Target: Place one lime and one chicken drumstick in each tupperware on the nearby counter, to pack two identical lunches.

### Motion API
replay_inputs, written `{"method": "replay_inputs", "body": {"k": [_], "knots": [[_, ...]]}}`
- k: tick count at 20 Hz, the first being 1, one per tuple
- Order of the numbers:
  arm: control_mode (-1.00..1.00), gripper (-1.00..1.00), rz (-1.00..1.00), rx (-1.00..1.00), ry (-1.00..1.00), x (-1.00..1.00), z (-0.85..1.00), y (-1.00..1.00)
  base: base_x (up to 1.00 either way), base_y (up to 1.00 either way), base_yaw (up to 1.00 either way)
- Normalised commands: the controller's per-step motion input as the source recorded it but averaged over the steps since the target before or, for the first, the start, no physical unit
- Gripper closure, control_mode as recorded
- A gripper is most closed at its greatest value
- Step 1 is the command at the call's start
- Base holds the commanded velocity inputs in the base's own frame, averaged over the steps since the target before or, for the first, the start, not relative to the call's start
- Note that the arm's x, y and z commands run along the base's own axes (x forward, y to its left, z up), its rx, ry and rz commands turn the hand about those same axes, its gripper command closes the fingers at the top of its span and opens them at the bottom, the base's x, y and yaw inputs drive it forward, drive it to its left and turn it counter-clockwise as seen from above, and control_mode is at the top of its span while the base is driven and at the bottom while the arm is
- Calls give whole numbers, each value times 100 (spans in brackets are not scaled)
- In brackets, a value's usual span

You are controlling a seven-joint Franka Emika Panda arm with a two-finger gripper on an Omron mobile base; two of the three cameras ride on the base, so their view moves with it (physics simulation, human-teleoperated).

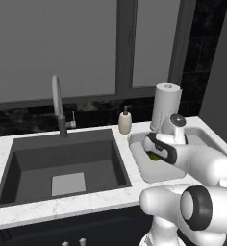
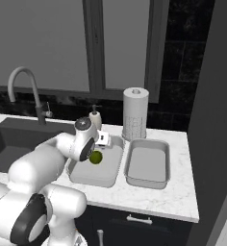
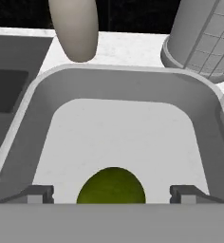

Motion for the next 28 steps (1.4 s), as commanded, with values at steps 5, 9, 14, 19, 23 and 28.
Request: {"method": "replay_inputs", "body": {"k": [5,9,14,19,23,28], "knots": [[-100,-100,0,0,-3,-55,56,1,0,0,0],[-100,-100,1,0,-10,-100,100,1,0,0,0],[-100,-100,0,-2,-2,-100,68,23,0,0,0],[-100,-100,0,-4,0,-100,58,30,0,0,0],[-100,-100,0,-3,-1,-100,20,9,0,0,0],[100,-100,2,-3,0,-71,-17,3,-20,0,1]]}}
